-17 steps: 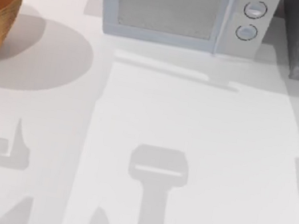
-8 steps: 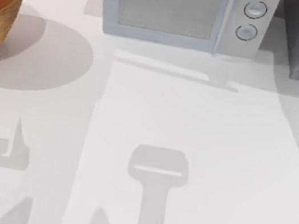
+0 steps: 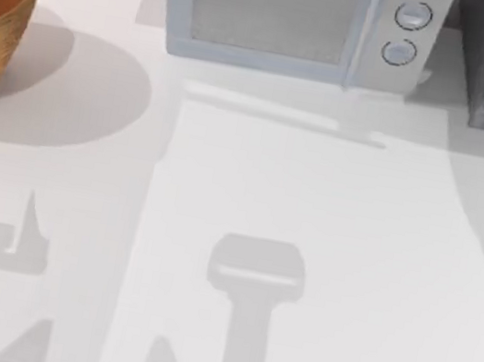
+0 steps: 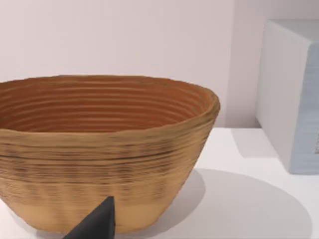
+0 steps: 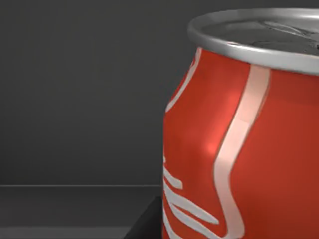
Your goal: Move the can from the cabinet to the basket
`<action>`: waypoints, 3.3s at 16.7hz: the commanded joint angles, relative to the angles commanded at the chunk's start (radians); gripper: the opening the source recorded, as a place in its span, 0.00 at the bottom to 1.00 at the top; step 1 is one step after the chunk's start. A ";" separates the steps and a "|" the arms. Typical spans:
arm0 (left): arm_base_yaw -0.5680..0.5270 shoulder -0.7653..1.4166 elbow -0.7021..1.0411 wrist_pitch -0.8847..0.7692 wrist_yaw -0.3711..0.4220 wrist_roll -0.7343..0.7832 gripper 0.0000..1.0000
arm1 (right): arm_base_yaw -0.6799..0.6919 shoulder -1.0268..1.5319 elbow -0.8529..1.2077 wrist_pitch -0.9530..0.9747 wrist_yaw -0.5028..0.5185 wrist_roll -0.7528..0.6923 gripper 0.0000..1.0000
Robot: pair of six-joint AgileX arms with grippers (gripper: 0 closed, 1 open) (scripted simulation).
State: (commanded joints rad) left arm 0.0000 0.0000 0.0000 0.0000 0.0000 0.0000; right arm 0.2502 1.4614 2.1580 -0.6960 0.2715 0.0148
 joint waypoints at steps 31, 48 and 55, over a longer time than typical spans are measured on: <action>0.000 0.000 0.000 0.000 0.000 0.000 1.00 | -0.250 -1.461 -2.158 0.696 -0.272 -0.015 0.00; 0.000 0.000 0.000 0.000 0.000 0.000 1.00 | 0.021 -0.671 -1.642 1.202 0.054 -0.016 0.00; 0.000 0.000 0.000 0.000 0.000 0.000 1.00 | 0.288 0.104 -1.248 1.548 0.317 -0.010 0.00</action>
State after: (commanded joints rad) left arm 0.0000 0.0000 0.0000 0.0000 0.0000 0.0000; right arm 0.5386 1.5653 0.9098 0.8515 0.5884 0.0043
